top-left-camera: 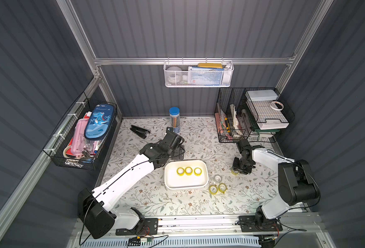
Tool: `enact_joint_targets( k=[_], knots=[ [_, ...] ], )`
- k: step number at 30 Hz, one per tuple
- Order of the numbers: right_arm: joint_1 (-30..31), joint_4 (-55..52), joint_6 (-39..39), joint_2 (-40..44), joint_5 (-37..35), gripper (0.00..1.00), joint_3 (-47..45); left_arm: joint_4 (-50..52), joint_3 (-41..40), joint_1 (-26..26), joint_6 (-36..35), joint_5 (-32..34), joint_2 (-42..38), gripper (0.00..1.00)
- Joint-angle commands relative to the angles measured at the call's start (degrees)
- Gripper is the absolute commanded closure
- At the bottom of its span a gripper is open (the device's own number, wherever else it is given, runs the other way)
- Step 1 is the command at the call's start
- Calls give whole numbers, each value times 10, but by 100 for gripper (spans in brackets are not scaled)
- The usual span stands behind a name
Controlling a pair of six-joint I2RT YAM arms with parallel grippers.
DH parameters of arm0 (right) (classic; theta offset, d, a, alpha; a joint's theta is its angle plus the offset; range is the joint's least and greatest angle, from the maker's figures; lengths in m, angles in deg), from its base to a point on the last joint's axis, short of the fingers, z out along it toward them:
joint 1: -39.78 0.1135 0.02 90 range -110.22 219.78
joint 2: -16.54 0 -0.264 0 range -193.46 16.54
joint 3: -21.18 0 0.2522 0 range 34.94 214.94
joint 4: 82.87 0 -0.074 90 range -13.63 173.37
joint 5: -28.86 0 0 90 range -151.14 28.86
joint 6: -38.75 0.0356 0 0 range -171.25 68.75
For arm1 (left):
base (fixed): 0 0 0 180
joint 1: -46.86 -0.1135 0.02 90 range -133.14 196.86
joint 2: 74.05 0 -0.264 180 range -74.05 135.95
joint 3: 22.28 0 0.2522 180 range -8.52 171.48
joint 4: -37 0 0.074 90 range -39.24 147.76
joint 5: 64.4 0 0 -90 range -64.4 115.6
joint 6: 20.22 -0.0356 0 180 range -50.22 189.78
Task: Put the transparent tape into the storage box
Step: Pick up the tape at the center of the board.
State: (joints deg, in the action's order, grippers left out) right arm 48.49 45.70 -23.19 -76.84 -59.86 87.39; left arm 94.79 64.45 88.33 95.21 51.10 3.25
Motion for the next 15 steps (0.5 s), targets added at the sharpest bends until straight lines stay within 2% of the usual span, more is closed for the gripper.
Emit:
enact_joint_targets(
  k=[1, 4, 6, 8, 10, 15],
  knots=[
    [0, 11, 8, -13, 0, 63, -11, 16, -7, -3, -4, 14, -3, 1],
    [0, 12, 8, -10, -2, 67, -15, 7, -16, -3, -5, 24, -11, 1],
    [1, 12, 8, -5, -1, 73, -16, -1, -24, -3, -4, 31, -17, 1],
    [1, 12, 9, -2, 1, 83, -13, -2, -28, -3, 2, 38, -21, 1],
    [2, 11, 10, 2, 6, 100, -8, 0, -31, -4, 6, 43, -22, 1],
    [19, -17, 0, 15, -1, 100, 33, 13, -34, -8, 20, 50, -31, 1]
  ],
)
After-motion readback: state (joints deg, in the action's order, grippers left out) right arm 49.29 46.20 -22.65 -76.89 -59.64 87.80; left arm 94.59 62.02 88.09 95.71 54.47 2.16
